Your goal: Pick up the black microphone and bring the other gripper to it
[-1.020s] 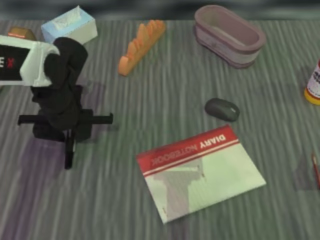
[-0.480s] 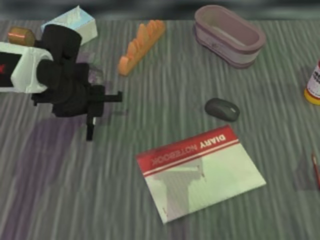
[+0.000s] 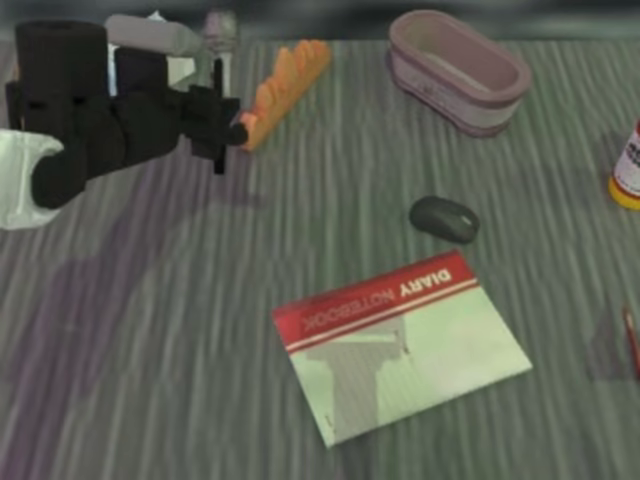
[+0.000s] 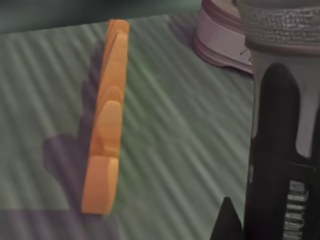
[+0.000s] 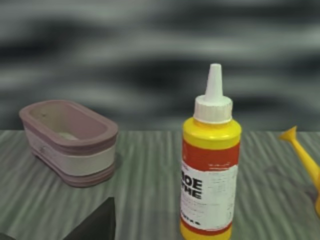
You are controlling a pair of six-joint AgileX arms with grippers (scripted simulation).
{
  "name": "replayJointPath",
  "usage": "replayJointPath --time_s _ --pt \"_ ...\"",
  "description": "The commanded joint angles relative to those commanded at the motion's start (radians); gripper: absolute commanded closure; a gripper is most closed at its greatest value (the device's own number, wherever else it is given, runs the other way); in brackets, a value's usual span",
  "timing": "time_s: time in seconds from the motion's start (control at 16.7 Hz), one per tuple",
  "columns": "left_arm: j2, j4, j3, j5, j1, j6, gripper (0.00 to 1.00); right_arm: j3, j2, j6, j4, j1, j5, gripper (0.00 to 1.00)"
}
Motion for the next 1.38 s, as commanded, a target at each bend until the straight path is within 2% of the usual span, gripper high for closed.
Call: replayJointPath --time_s 0.24,0.42,0.84,1.02,1.38 --pt "-0.091 0.291 -0.081 0.119 0.014 0.05 1.0 0.0 0.0 0.0 0.0 0.0 0.0 0.0" --pt "-0.142 0.408 -0.116 0.174 0.021 0.076 1.0 0.0 0.0 0.0 0.0 0.0 0.0 0.0" --pt "-0.15 0.43 -0.118 0.181 0.014 0.083 1.0 0.0 0.0 0.0 0.0 0.0 0.0 0.0" --pt "-0.171 0.427 -0.125 0.112 -0.053 0.085 1.0 0.0 0.0 0.0 0.0 0.0 0.0 0.0" --pt "-0.26 0.409 -0.155 -0.161 -0.308 0.082 1.0 0.0 0.0 0.0 0.0 0.0 0.0 0.0"
